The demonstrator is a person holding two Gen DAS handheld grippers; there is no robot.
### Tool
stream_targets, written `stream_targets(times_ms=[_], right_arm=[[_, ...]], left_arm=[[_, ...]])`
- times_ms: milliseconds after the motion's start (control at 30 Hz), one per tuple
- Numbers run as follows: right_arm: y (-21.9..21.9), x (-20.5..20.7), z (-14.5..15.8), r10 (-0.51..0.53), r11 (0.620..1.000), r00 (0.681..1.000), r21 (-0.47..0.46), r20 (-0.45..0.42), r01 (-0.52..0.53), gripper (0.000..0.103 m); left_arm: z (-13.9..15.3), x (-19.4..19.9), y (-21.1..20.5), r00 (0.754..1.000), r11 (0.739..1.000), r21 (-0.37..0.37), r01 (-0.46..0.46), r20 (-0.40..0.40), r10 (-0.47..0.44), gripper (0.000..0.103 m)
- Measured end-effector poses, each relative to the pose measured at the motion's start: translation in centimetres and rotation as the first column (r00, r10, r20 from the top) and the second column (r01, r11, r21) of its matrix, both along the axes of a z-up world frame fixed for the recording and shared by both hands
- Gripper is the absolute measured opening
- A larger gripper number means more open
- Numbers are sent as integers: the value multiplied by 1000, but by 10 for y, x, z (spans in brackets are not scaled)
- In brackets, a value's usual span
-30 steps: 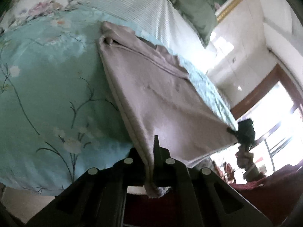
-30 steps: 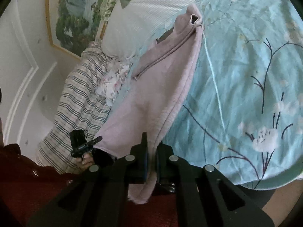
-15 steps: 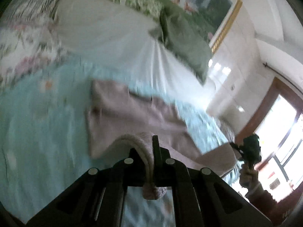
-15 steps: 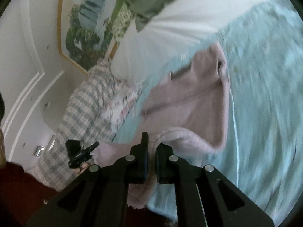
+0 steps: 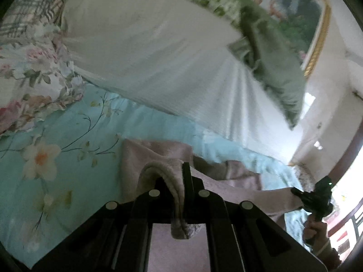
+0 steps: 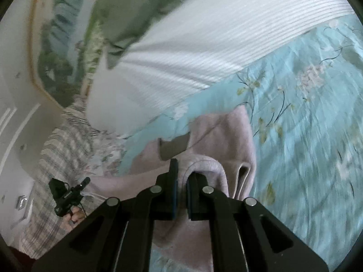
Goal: Fold small clothes
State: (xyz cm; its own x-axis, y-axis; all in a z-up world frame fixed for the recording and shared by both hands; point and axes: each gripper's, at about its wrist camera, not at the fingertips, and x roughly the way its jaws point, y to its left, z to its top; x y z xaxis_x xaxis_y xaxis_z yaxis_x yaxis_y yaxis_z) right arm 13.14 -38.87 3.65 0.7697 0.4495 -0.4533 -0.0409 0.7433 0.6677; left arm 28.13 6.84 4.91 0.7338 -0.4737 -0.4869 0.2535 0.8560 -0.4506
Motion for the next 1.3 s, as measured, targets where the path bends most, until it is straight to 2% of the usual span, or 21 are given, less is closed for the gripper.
stream_targets(times_ms=[133, 267, 367, 400, 433, 500, 533, 567, 600, 633, 700, 767, 800, 833, 867, 900, 967, 1033, 1133, 1200, 1300], right_arm=[[-6, 36, -21, -17, 999, 998, -30, -67, 15, 7], [-7, 66, -46, -40, 997, 990, -74, -136, 30, 8], [0, 79, -62, -42, 990, 977, -141, -209, 12, 13], [0, 80, -65, -41, 990, 972, -144, -229, 8, 20], [0, 80, -66, -40, 990, 971, -138, -235, 8, 24], [-4, 69, -59, -61, 991, 974, -128, -216, 34, 30], [-5, 62, -52, -82, 989, 975, -141, -207, 53, 35], [-3, 52, -43, -100, 983, 977, -172, -187, 67, 37], [2, 44, -35, -118, 972, 980, -219, -158, 81, 45], [12, 34, -26, -131, 952, 984, -292, -118, 91, 51], [40, 19, -13, -70, 915, 996, -400, -63, 39, 52], [68, 10, -12, 39, 900, 996, -431, -75, -67, 52], [83, 10, -17, 136, 895, 985, -414, -107, -168, 52], [93, 13, -22, 186, 882, 972, -412, -142, -229, 52], [106, 17, -31, 217, 854, 957, -437, -195, -283, 52], [113, 23, -41, 224, 826, 942, -464, -250, -320, 52], [112, 34, -52, 211, 803, 931, -490, -298, -339, 50], [99, 47, -55, 178, 811, 936, -494, -302, -314, 50], [72, 69, -40, 60, 828, 969, -530, -238, -182, 50], [48, 85, -26, -18, 862, 983, -501, -181, -76, 50], [27, 98, -13, -114, 885, 984, -463, -134, 39, 50]], left_arm=[[-33, 55, -11, 997, 998, 54, -22, -66, 25, 3], [-69, 90, -18, 991, 994, 104, -27, -130, 41, 4], [-94, 104, -18, 980, 990, 136, -28, -193, 54, 6], [-97, 102, -18, 978, 990, 141, -26, -204, 54, 7], [-96, 97, -16, 977, 991, 135, -19, -206, 47, 10], [-88, 75, -16, 984, 994, 111, 16, -181, 5, 28], [-83, 61, -18, 987, 994, 105, 40, -157, -23, 33], [-77, 43, -24, 989, 992, 100, 79, -129, -66, 44], [-75, 31, -28, 988, 989, 96, 108, -119, -96, 49], [-75, 19, -35, 984, 985, 89, 146, -112, -136, 49], [-83, 2, -55, 965, 968, 86, 238, -134, -225, 49], [-96, -1, -73, 946, 951, 101, 293, -177, -273, 49], [-107, 2, -83, 936, 941, 126, 315, -205, -286, 49], [-113, 8, -89, 934, 936, 160, 314, -230, -274, 48], [-120, 15, -94, 929, 930, 191, 314, -263, -259, 46], [-125, 22, -96, 926, 929, 202, 311, -283, -249, 41], [-126, 40, -93, 929, 938, 190, 291, -291, -229, 40], [-121, 59, -91, 933, 947, 183, 265, -296, -204, 40], [-108, 95, -90, 962, 953, 254, 163, -256, -96, 47], [-102, 117, -84, 969, 963, 251, 103, -242, -40, 48], [-93, 142, -69, 974, 975, 221, 3, -223, 48, 49]])
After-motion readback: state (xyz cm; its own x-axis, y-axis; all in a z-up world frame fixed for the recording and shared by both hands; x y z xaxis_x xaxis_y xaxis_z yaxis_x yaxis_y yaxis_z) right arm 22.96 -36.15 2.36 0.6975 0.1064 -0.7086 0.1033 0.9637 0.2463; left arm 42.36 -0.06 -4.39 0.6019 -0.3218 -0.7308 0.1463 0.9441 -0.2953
